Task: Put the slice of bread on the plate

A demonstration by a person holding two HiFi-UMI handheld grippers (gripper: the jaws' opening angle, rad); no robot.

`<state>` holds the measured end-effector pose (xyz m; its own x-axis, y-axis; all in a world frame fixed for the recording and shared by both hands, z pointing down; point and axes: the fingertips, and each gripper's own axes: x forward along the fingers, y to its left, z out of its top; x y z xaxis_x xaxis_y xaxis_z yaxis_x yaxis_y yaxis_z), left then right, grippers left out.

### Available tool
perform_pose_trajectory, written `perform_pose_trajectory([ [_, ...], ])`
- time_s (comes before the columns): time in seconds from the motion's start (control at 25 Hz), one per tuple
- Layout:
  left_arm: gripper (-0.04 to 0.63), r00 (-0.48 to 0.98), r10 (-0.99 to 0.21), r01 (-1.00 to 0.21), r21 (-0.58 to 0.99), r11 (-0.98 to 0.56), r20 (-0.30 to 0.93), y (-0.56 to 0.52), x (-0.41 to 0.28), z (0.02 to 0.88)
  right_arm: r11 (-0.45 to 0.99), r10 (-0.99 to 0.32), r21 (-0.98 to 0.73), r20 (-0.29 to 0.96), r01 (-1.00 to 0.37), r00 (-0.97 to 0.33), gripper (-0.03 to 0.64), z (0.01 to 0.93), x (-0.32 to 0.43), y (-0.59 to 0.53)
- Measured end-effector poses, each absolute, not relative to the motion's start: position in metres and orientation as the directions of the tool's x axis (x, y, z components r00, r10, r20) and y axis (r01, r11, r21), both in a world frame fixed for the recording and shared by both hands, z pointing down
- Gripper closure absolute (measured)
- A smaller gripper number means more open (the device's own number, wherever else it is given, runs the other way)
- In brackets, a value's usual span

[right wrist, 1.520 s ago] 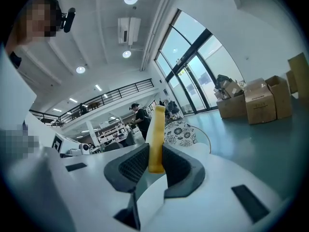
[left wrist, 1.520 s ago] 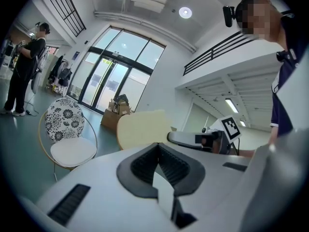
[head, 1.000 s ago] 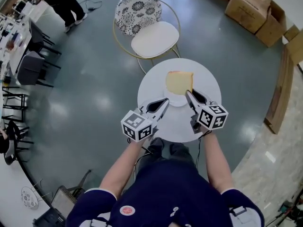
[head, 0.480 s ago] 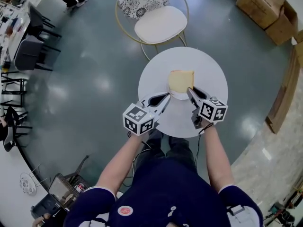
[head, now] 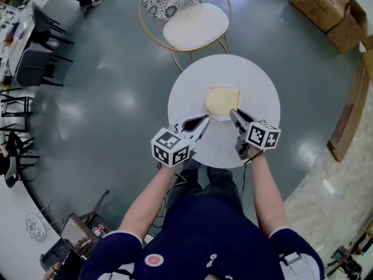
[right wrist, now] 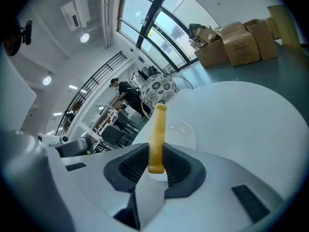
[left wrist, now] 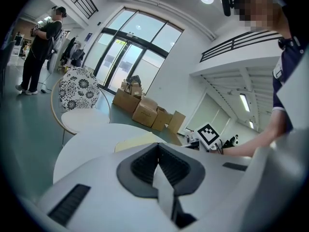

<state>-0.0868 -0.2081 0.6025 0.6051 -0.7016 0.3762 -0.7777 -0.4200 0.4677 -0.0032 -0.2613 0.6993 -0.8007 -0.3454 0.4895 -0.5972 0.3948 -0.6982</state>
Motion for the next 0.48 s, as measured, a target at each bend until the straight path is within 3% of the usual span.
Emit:
perform_pose_trajectory([
  [0.48, 0.589, 0.607, -0.699, -0.776, 0.475, -0.416, 0.379, -0.206, -0.081, 0.605, 0.376, -0.374, -0.568, 0.63, -0.732, -0.681, 0.525, 0.732, 0.01, -0.262],
])
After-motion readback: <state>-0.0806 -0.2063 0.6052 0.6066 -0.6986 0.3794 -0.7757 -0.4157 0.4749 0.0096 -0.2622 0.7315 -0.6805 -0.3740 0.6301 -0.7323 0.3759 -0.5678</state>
